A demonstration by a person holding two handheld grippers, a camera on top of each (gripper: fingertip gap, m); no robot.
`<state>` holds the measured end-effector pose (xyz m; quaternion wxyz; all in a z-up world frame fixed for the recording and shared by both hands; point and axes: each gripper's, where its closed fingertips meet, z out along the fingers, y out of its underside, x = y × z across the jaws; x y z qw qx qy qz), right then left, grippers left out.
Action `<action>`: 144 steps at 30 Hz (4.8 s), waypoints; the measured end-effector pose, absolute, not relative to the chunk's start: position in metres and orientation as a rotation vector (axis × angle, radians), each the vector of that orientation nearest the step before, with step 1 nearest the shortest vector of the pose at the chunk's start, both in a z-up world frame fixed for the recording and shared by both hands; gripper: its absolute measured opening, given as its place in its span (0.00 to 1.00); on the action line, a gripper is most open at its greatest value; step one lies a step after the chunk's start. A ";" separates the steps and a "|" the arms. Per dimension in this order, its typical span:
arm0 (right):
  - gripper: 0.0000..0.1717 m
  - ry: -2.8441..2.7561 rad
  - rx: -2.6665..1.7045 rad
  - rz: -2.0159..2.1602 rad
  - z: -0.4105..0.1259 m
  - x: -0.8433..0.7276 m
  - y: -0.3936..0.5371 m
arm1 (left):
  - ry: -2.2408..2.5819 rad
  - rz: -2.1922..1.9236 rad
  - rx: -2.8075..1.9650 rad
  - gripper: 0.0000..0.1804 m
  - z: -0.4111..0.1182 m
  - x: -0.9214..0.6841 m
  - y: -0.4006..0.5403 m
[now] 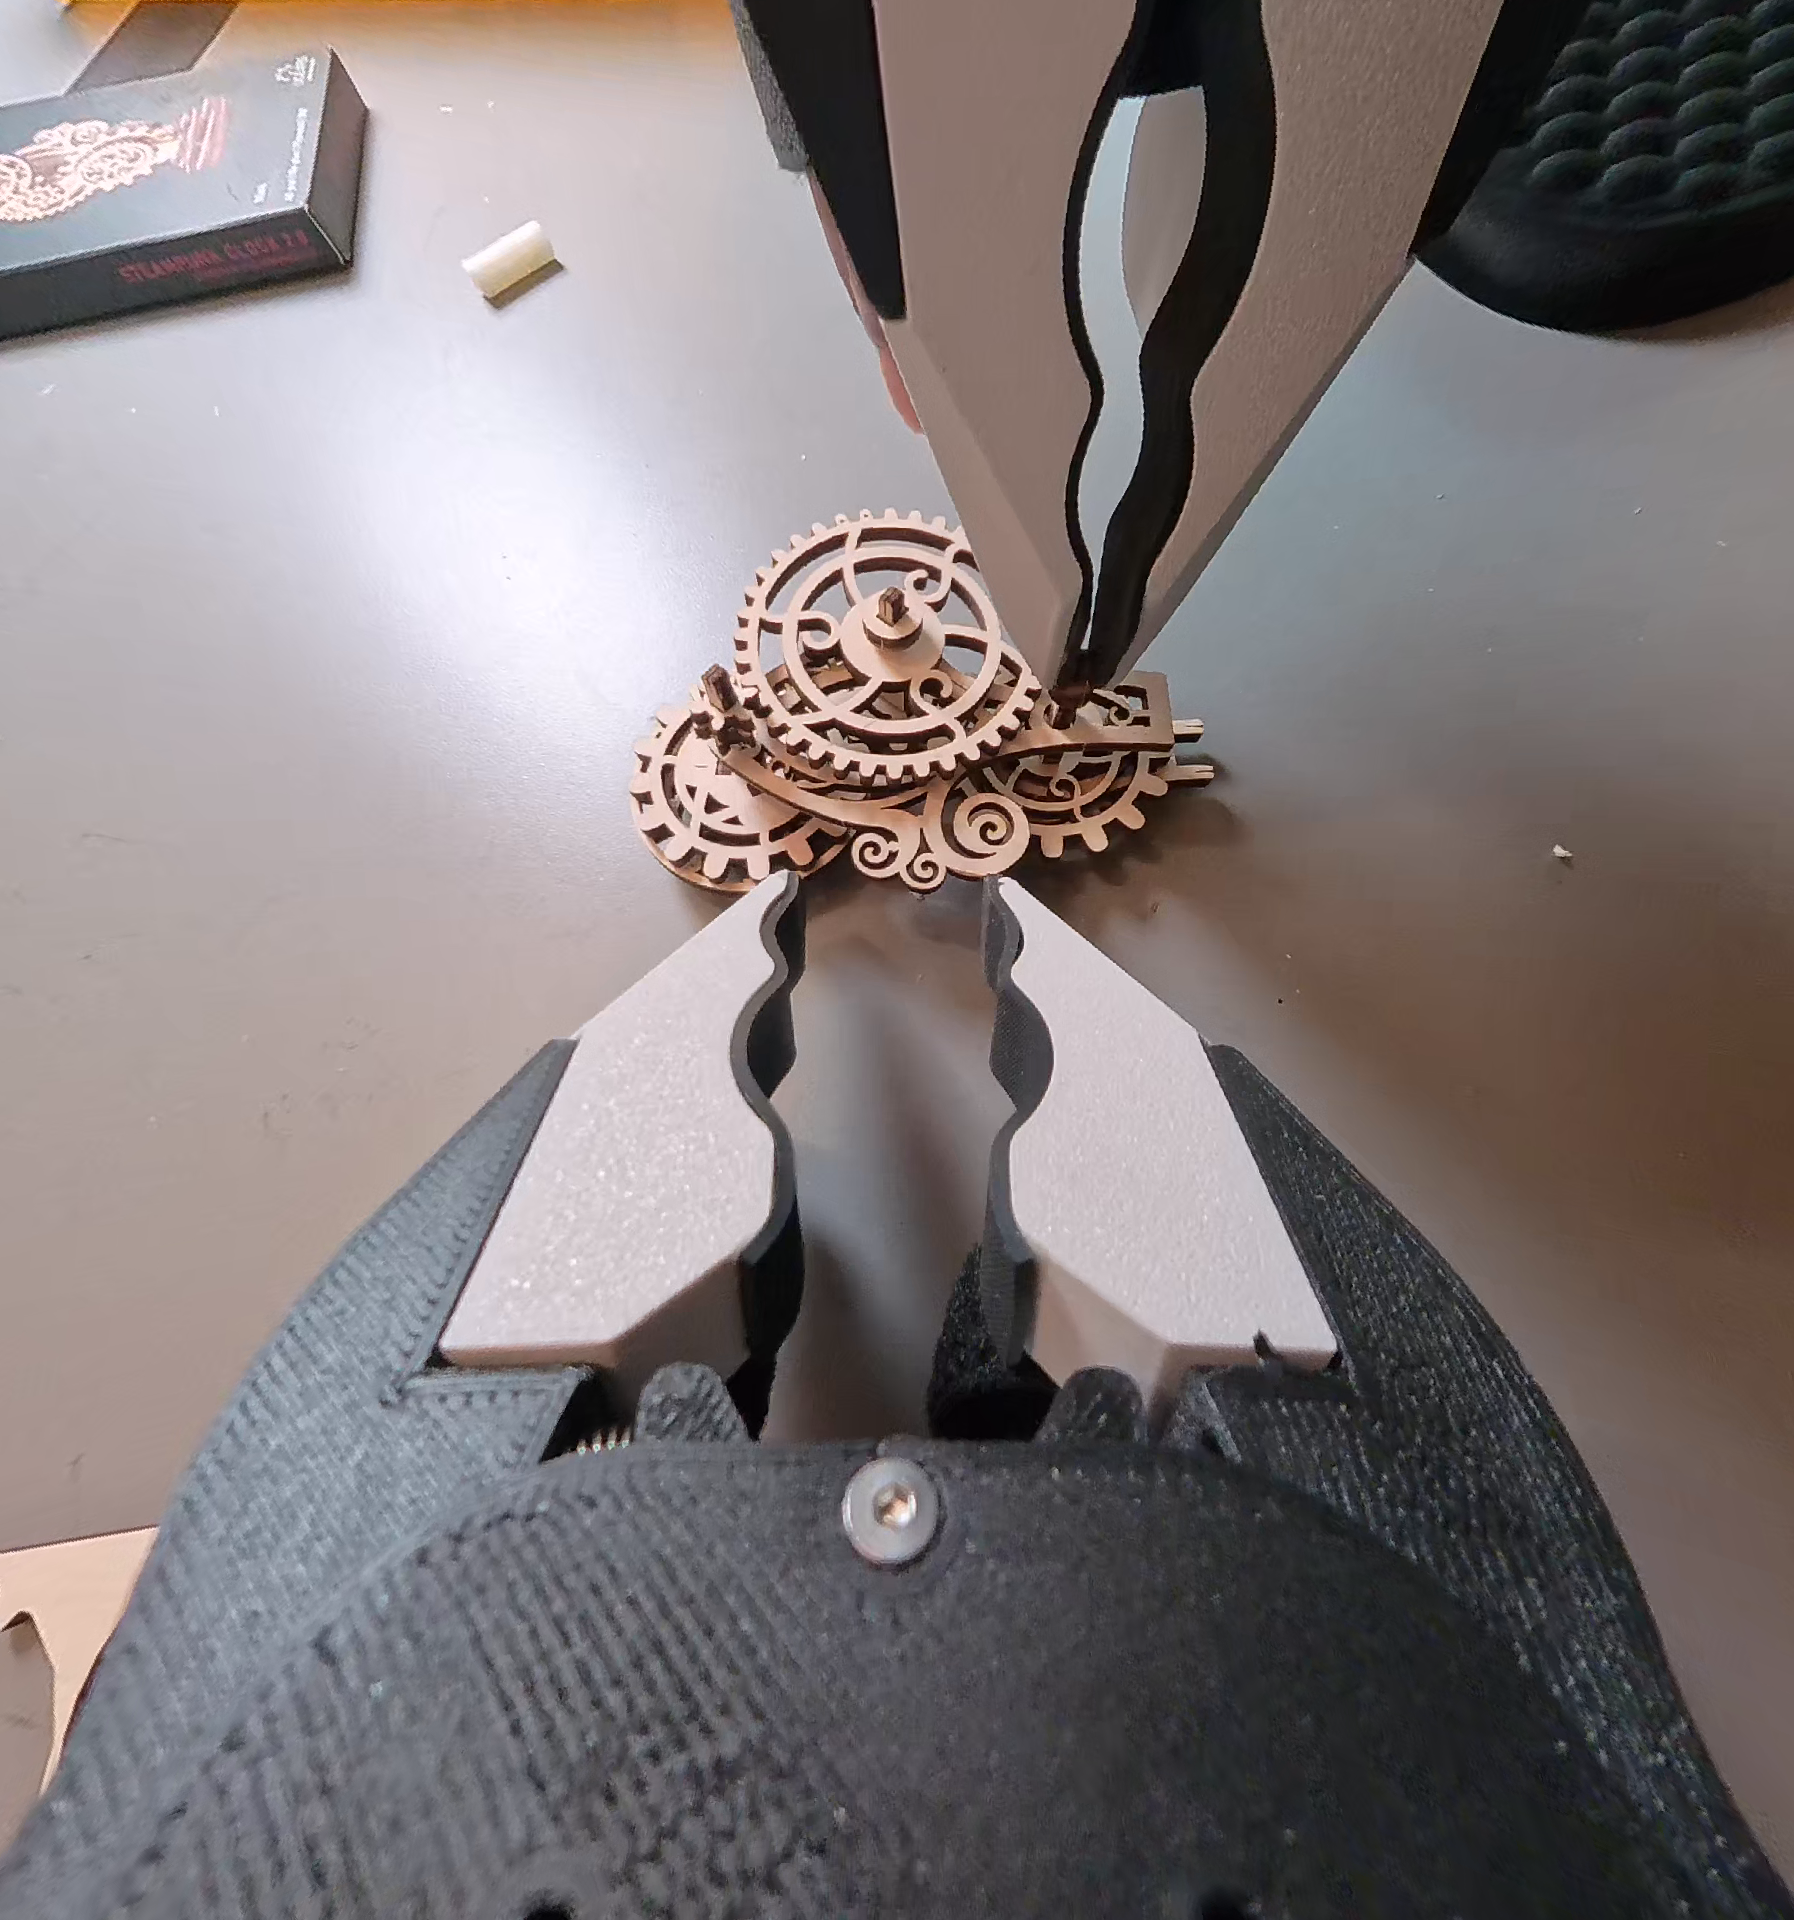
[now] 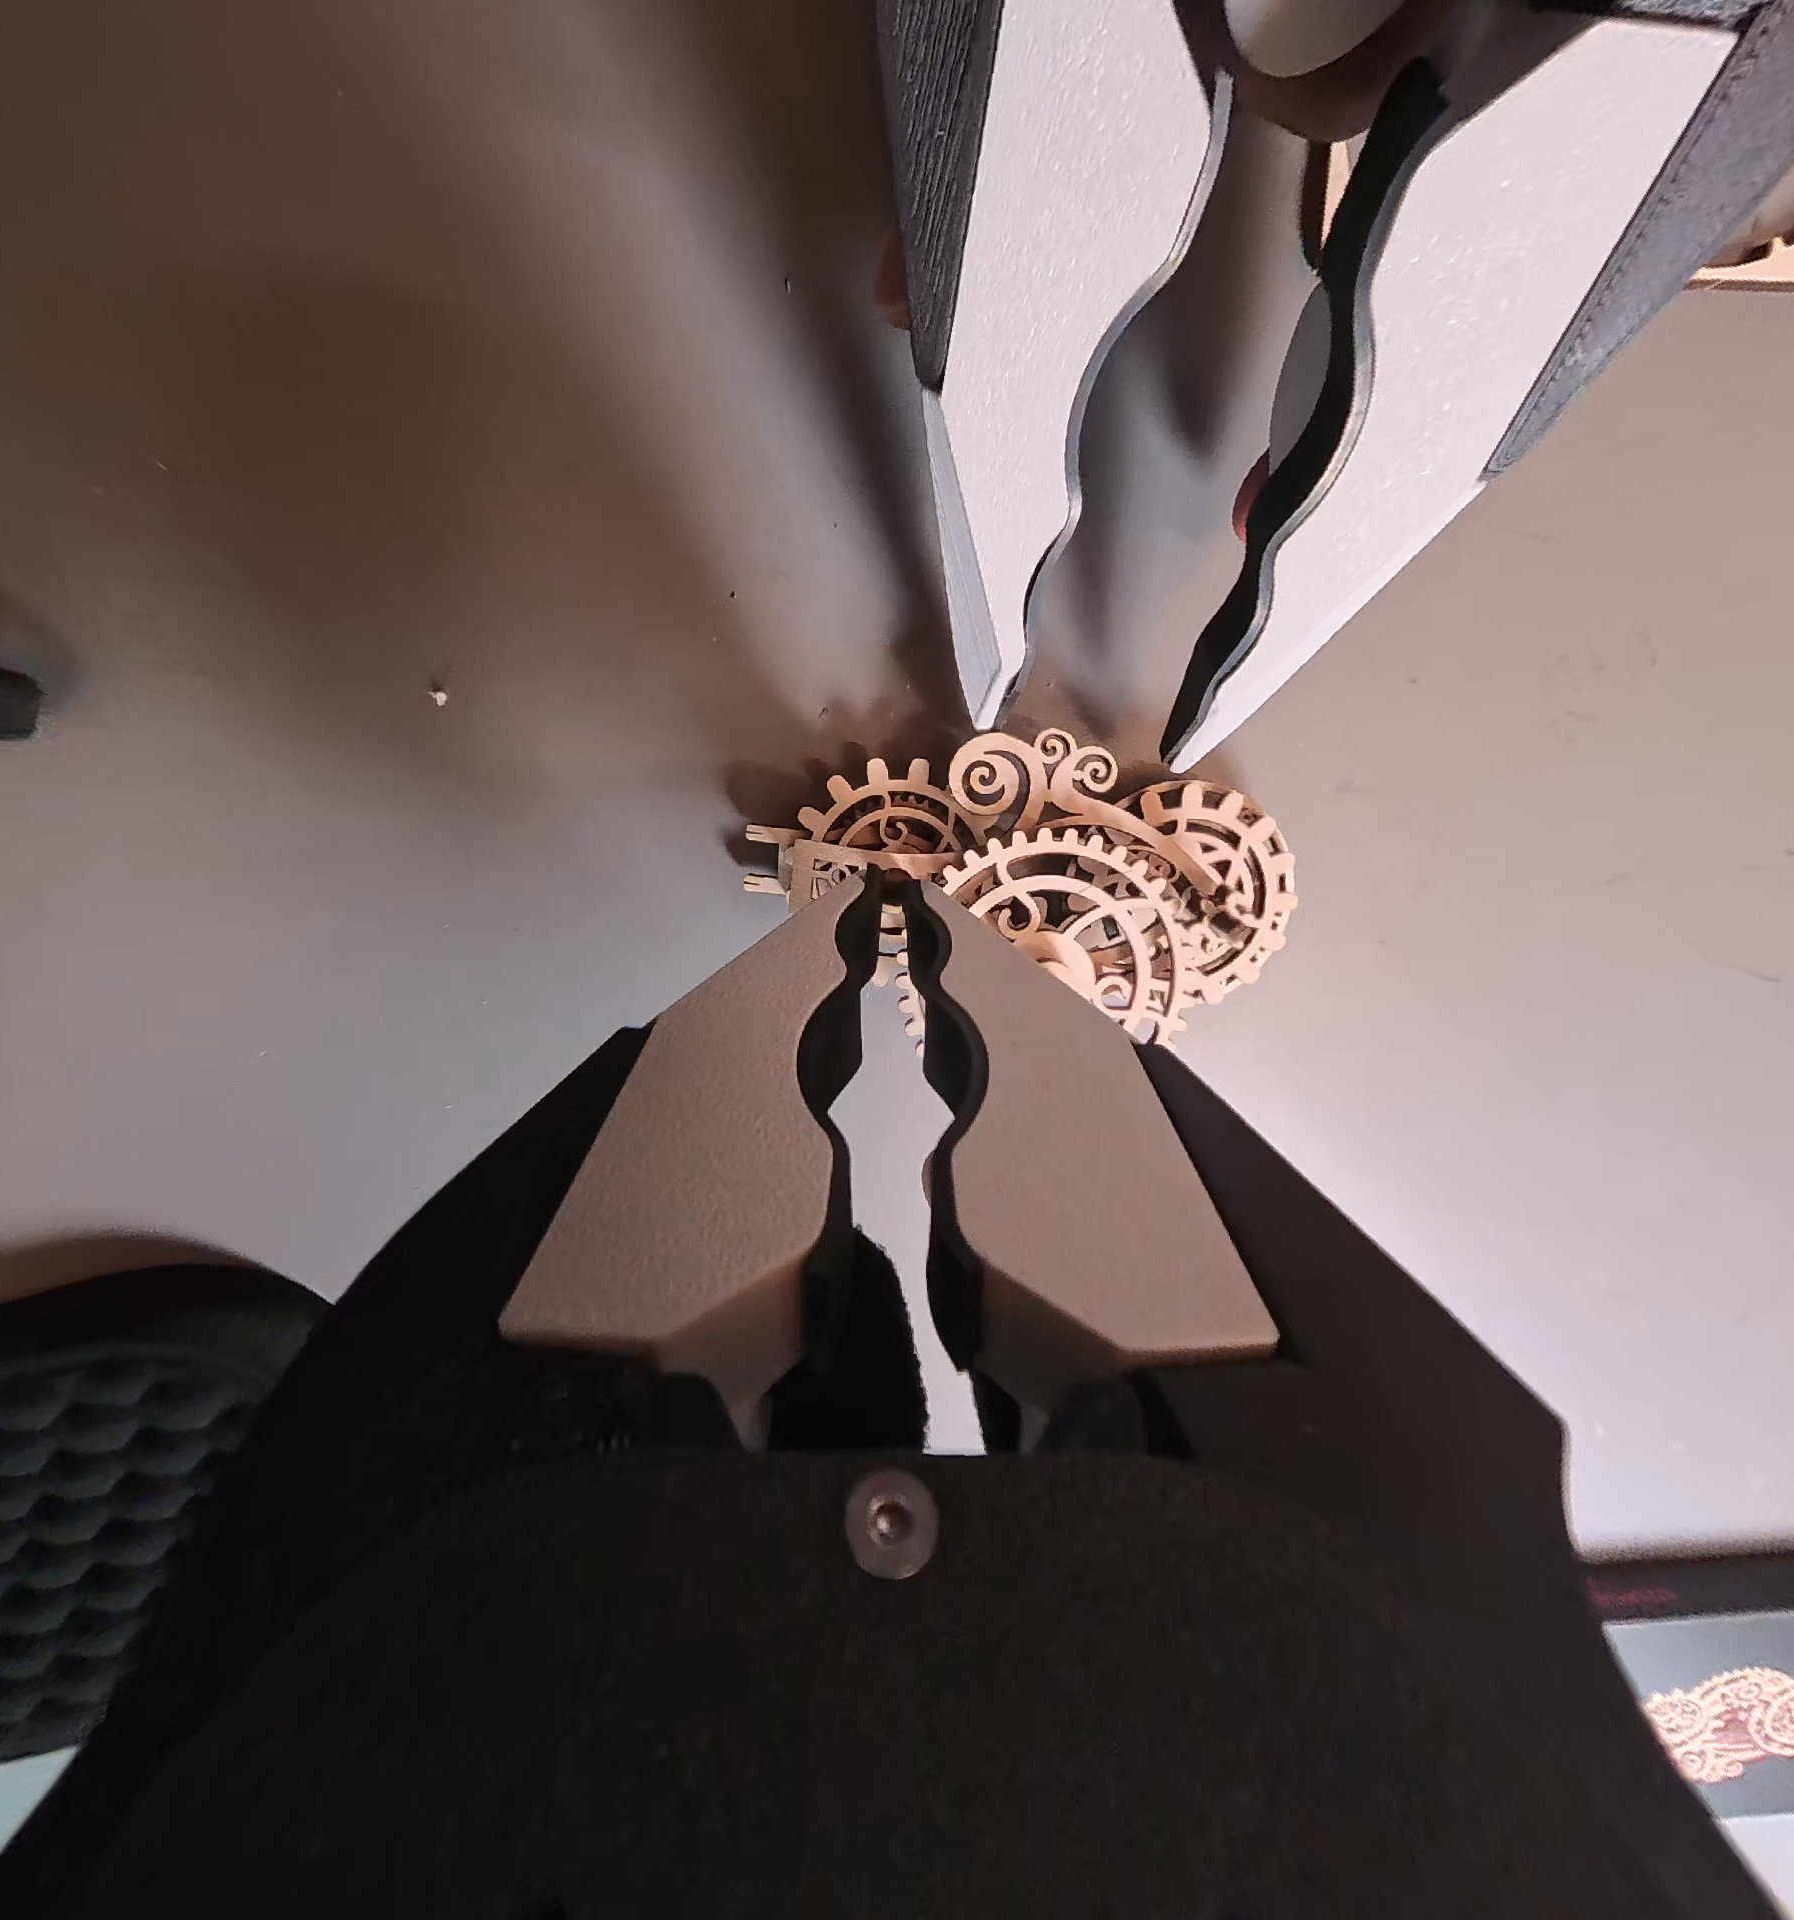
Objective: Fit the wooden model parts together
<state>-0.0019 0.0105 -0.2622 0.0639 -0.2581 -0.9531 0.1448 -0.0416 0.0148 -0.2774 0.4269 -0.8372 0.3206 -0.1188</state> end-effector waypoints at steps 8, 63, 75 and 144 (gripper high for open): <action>0.02 -2.926 -0.769 0.411 -0.264 -0.001 0.013 | 0.797 -0.317 -2.086 0.18 -0.277 -0.039 0.015; 0.01 -2.316 -1.424 1.563 -0.196 -0.004 0.038 | 0.627 -0.513 -1.891 0.20 -0.226 -0.039 0.018; 0.01 -2.100 -1.475 1.881 -0.170 -0.009 0.038 | 0.636 -0.602 -1.793 0.14 -0.208 -0.025 0.011; 0.01 -1.755 -1.983 2.169 -0.151 -0.039 0.039 | 0.441 -0.837 -1.667 0.09 -0.178 -0.036 0.010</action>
